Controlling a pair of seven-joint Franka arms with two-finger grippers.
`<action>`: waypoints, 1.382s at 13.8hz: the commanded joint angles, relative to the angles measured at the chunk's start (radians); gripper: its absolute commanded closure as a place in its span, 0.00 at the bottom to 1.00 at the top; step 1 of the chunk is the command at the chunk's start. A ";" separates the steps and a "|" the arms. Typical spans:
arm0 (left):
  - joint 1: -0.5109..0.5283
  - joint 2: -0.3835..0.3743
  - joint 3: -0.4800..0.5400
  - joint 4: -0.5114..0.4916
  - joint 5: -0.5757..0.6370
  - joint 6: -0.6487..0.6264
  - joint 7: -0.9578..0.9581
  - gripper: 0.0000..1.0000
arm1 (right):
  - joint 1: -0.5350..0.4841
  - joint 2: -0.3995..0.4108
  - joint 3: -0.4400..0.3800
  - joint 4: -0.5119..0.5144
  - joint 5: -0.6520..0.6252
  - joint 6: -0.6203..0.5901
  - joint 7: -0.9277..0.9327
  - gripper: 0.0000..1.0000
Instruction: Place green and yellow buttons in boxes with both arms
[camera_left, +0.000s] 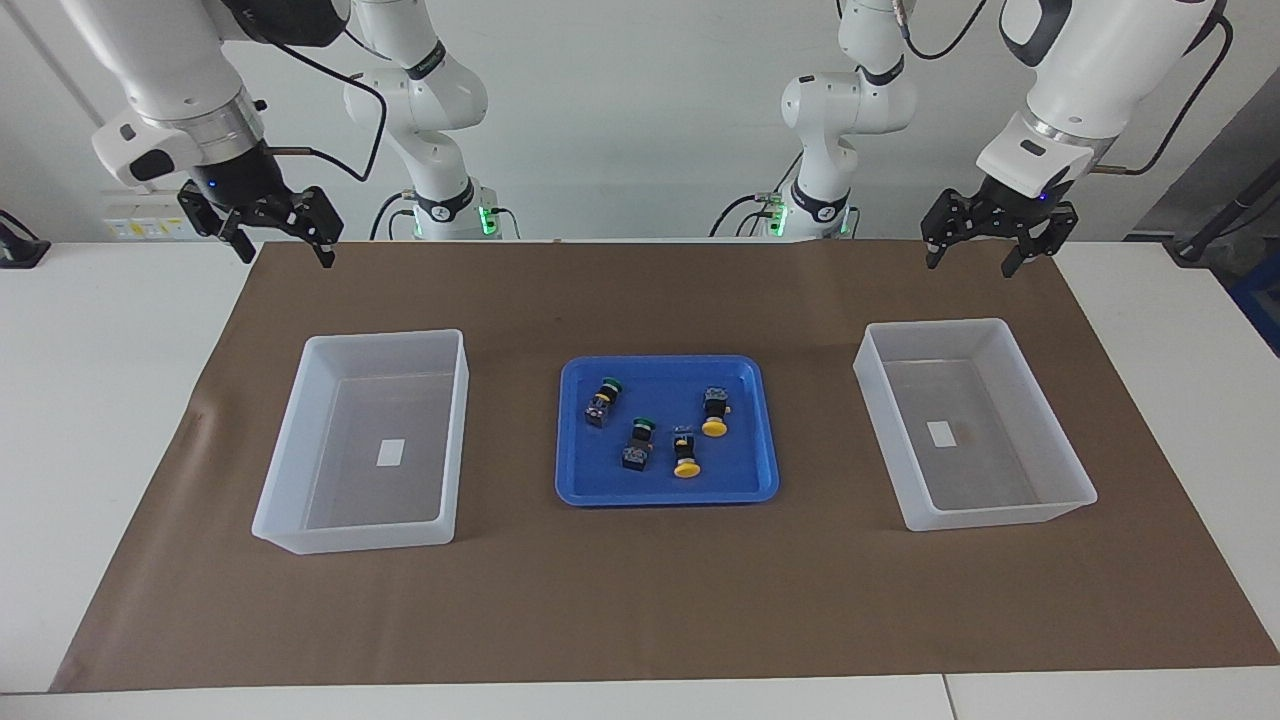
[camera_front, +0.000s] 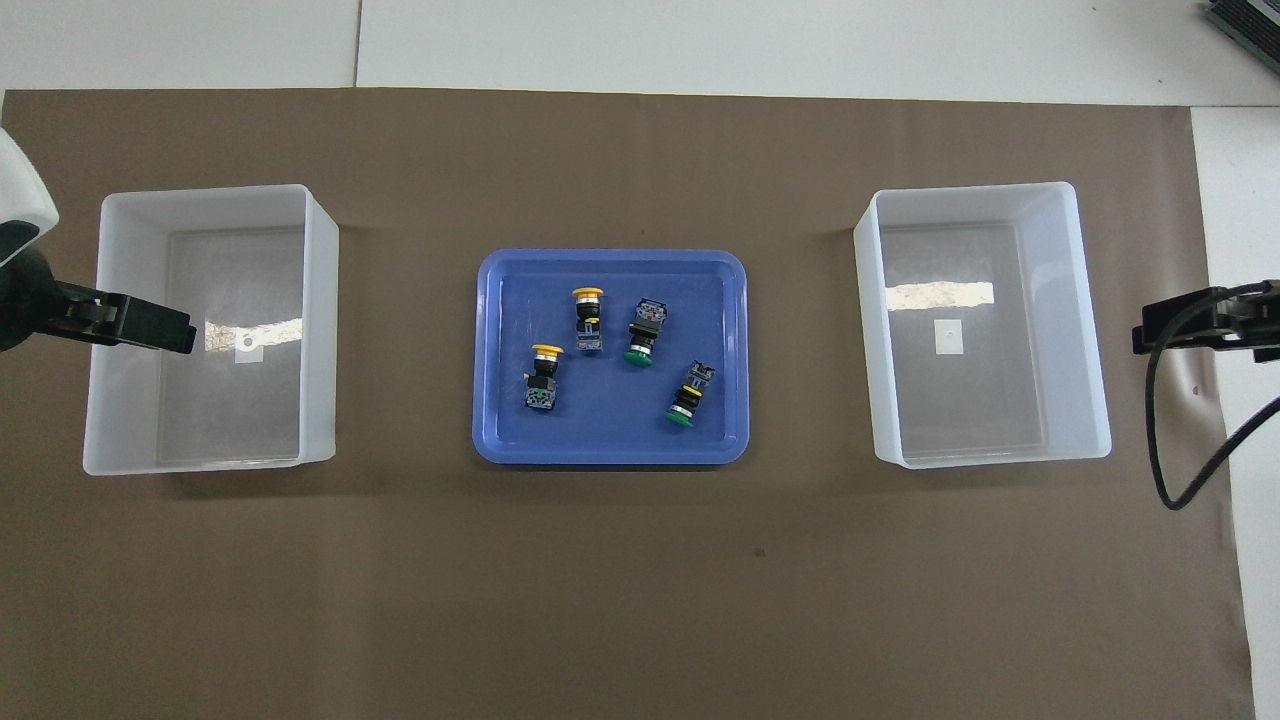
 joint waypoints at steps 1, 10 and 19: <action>0.005 -0.024 -0.005 -0.028 -0.010 0.004 -0.001 0.00 | 0.002 0.010 0.065 -0.036 -0.013 0.078 0.101 0.00; -0.008 -0.024 -0.007 -0.029 -0.010 0.022 -0.007 0.00 | 0.288 0.273 0.140 -0.077 -0.025 0.452 0.615 0.00; -0.010 -0.025 -0.016 -0.074 -0.010 0.129 -0.007 0.00 | 0.396 0.322 0.140 -0.293 -0.050 0.715 0.842 0.11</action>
